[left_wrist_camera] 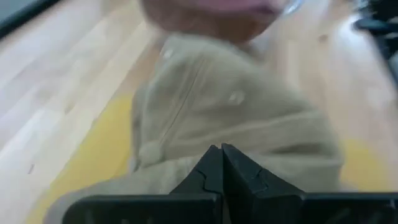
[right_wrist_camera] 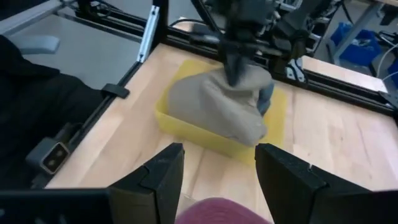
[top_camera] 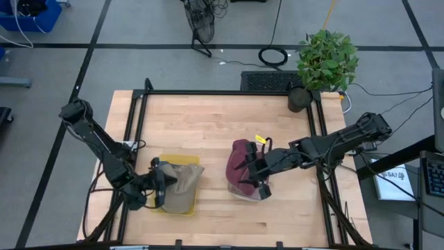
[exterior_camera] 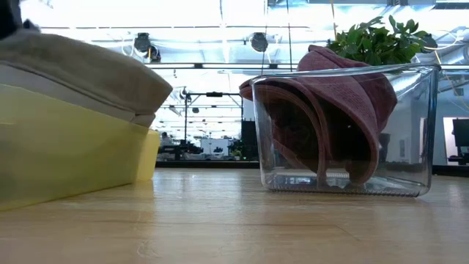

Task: Pick & Place hat
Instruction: Put the brown cap into the yellow bin, then return to Home Position

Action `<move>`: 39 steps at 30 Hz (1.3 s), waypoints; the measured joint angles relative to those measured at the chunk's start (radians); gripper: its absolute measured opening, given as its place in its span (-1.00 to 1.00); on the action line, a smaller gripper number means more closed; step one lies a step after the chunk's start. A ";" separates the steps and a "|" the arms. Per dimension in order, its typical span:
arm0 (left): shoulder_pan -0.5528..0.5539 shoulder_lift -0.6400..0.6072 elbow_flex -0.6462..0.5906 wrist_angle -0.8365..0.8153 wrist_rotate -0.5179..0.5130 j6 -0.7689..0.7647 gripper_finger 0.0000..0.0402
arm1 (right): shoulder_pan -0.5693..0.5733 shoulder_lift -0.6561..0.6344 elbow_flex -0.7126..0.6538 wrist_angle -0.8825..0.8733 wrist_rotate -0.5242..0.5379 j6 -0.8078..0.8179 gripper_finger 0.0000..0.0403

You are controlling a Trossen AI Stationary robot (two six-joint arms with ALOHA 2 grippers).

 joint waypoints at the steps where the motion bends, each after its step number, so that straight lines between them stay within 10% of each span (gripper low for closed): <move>1: 0.006 -0.001 -0.024 -0.001 0.001 -0.028 -0.96 | 0.008 -0.004 0.000 -0.003 0.000 0.003 -0.09; 7: 0.019 -0.002 -0.116 0.035 0.018 -0.113 -0.98 | 0.042 -0.007 0.000 -0.019 0.000 0.005 -0.09; 25: 0.019 -0.153 0.121 -0.036 0.078 0.347 -0.75 | 0.042 -0.131 -0.176 0.008 0.064 -0.005 -0.12; 31: 0.022 -0.309 0.198 -0.189 -0.031 0.553 -0.78 | 0.027 -0.350 -0.359 0.255 0.124 -0.035 -0.40; 39: 0.054 -0.574 0.186 -0.272 -0.091 0.709 -0.98 | -0.097 -0.616 -0.671 0.444 -0.056 0.036 -0.97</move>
